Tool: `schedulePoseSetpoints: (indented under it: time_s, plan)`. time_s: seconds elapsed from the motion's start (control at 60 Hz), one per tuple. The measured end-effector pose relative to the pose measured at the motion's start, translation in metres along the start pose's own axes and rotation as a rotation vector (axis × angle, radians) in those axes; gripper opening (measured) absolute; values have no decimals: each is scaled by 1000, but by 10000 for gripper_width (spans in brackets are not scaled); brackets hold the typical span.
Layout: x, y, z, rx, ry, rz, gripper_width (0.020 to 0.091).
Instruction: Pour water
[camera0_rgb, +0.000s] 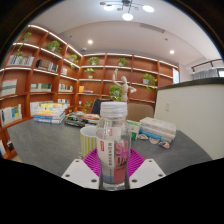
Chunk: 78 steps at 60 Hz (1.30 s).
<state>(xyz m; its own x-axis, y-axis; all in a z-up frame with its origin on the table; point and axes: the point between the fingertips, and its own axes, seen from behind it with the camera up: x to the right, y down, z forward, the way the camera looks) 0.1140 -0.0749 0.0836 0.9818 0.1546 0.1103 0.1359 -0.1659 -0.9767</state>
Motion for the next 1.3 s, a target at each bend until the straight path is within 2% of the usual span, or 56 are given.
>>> schedulePoseSetpoints:
  time_s: [0.083, 0.383, 0.567, 0.917, 1.033, 1.3]
  plan:
    - [11, -6, 5, -9, -5, -103, 323]
    - [83, -50, 51, -40, 158, -962, 322]
    - [85, -78, 80, -8, 194, -1395, 322]
    - [51, -100, 110, 89, 261, -1986, 321]
    - [44, -106, 111, 113, 320, -2106, 322]
    - [44, -115, 104, 144, 289, -1918, 321]
